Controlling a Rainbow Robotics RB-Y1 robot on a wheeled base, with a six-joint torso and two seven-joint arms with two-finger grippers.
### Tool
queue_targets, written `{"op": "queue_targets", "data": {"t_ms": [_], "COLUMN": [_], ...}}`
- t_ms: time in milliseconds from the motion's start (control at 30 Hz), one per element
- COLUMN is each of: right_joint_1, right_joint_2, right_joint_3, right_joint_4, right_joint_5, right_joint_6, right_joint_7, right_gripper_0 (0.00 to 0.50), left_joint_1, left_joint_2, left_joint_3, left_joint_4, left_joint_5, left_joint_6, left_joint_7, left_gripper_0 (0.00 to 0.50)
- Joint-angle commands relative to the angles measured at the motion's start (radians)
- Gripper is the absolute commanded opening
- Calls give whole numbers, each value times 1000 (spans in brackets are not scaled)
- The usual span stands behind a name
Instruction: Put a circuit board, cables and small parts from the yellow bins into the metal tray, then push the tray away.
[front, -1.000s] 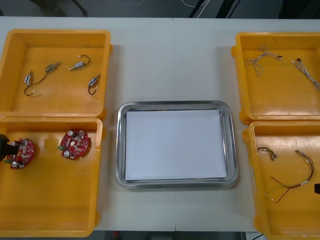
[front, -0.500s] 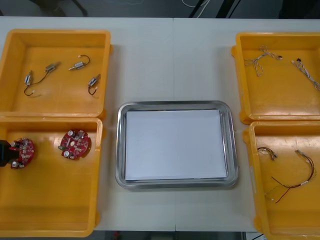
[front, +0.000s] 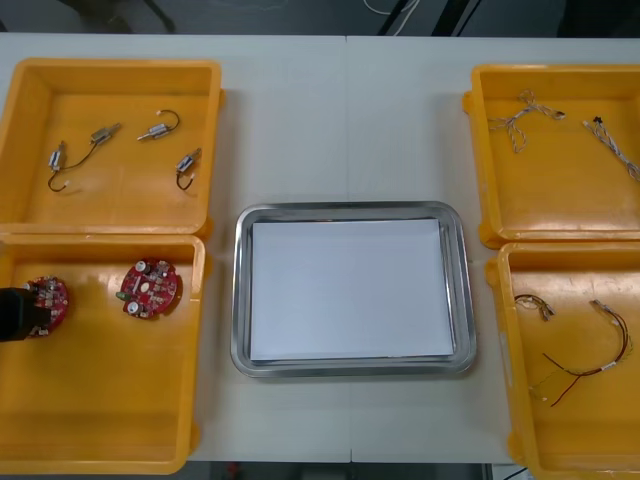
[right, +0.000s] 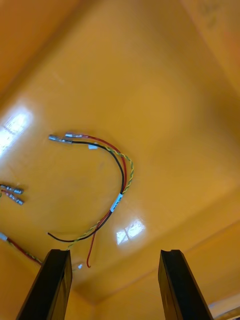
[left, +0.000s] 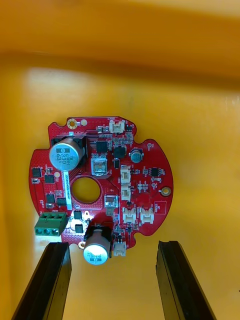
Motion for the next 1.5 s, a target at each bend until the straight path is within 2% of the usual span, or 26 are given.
{"op": "queue_targets", "data": {"t_ms": [33,200,400,700,1000,1233,1500], "right_joint_1": [-16,-14,-14,-10,24,24,25], "right_joint_2": [-18,59,137,203,240,277,291], "right_joint_3": [69,101,103,104,135,136,149], "right_joint_4": [-16,-24,-24,-24,-22,16,49], "right_joint_5": [82,186,240,281,346,349,366], "right_joint_6": [-26,-59,-72,-138,-178,-184,-204], "right_joint_7": [-78,-85,-84,-79,-87,-75,-73], "right_gripper_0": [500,500,500,500,500,500,500], "left_joint_1": [37,49,63,63,63,63,63], "left_joint_2": [-21,-24,-27,-32,-32,-32,-32], "left_joint_3": [-18,-20,-20,-20,-29,-39,-43], "left_joint_4": [8,12,25,48,48,52,52], "left_joint_5": [-14,-16,-4,9,4,1,-7], "left_joint_6": [-22,-37,-59,-76,-85,-102,-102], "left_joint_7": [65,62,59,48,54,56,56], "left_gripper_0": [500,500,500,500,500,500,500]}}
